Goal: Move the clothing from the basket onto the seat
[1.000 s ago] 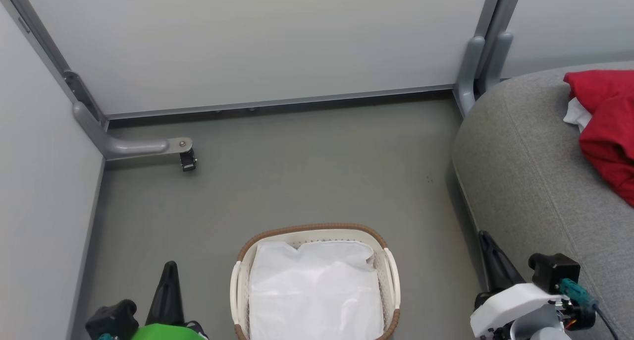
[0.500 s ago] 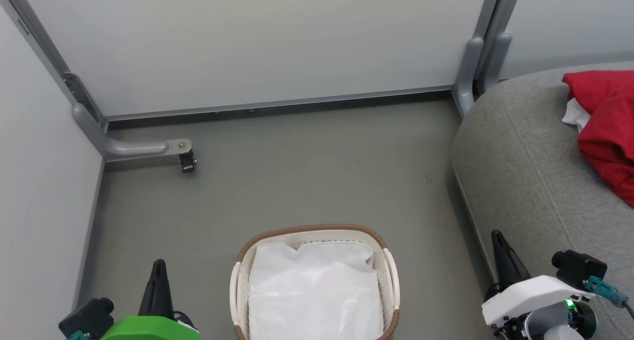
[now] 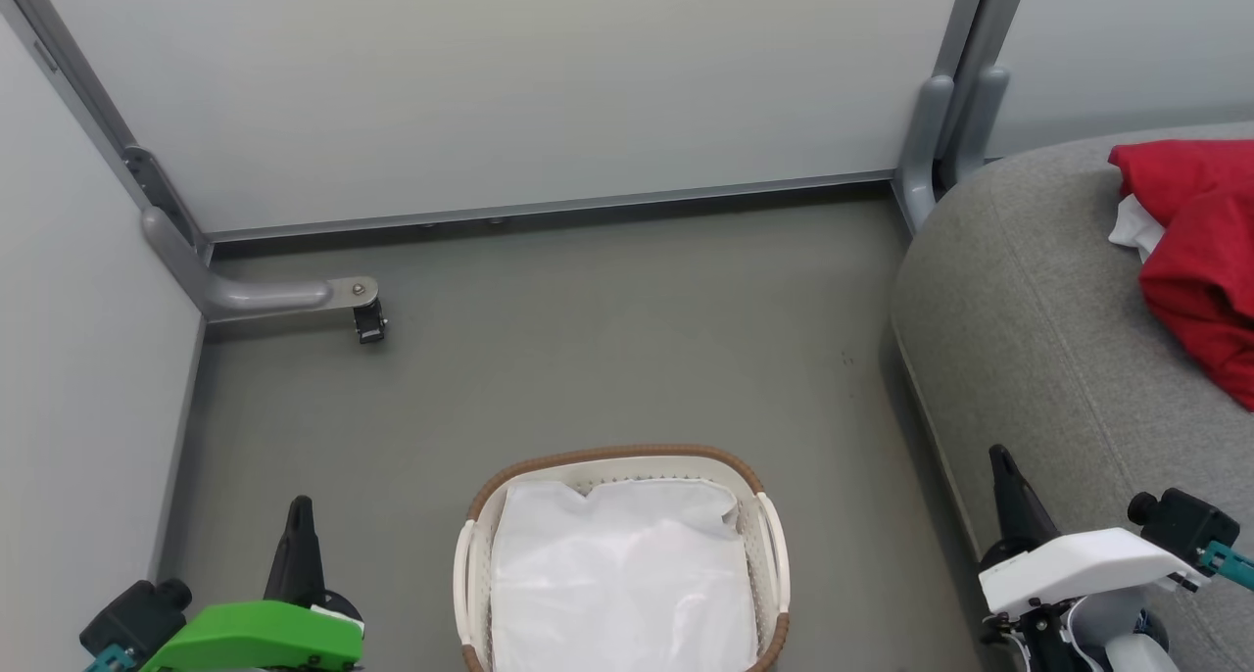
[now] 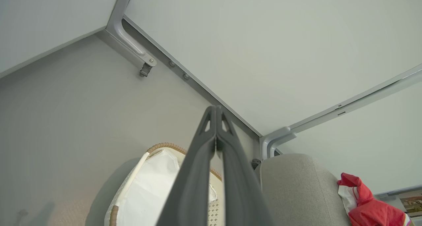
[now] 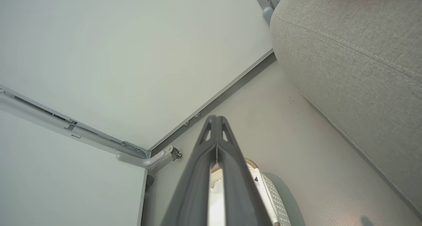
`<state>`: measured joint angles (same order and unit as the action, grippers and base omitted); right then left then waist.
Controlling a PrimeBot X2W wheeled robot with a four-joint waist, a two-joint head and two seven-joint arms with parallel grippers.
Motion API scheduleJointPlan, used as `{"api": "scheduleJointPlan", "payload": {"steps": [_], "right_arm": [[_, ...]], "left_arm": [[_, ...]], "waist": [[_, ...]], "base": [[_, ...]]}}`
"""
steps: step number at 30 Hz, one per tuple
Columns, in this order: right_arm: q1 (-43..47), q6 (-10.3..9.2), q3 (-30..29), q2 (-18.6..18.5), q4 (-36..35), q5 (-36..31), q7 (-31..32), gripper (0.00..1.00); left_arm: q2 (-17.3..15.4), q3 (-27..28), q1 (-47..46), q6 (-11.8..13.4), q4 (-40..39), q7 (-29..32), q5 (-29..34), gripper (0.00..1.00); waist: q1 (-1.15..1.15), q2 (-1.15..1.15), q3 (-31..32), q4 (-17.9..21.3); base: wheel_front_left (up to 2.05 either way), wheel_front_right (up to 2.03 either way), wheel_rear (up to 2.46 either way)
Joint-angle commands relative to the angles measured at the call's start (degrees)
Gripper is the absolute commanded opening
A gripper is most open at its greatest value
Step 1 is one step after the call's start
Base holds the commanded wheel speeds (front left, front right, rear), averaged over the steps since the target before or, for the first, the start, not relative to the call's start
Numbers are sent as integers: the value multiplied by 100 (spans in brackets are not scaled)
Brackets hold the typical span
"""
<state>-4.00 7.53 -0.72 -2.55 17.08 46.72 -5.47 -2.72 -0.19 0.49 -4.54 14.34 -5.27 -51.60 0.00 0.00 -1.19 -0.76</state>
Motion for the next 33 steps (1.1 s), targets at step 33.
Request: {"api": "scheduleJointPlan", "payload": {"steps": [33], "right_arm": [[-184, -4, -294, -47, -204, 2246, 595, 0]], "left_arm": [[-26, 343, -434, -161, -59, 581, -2003, 0]], "waist": [[0, 0, 39, 29]], "base": [[0, 0, 0]]}}
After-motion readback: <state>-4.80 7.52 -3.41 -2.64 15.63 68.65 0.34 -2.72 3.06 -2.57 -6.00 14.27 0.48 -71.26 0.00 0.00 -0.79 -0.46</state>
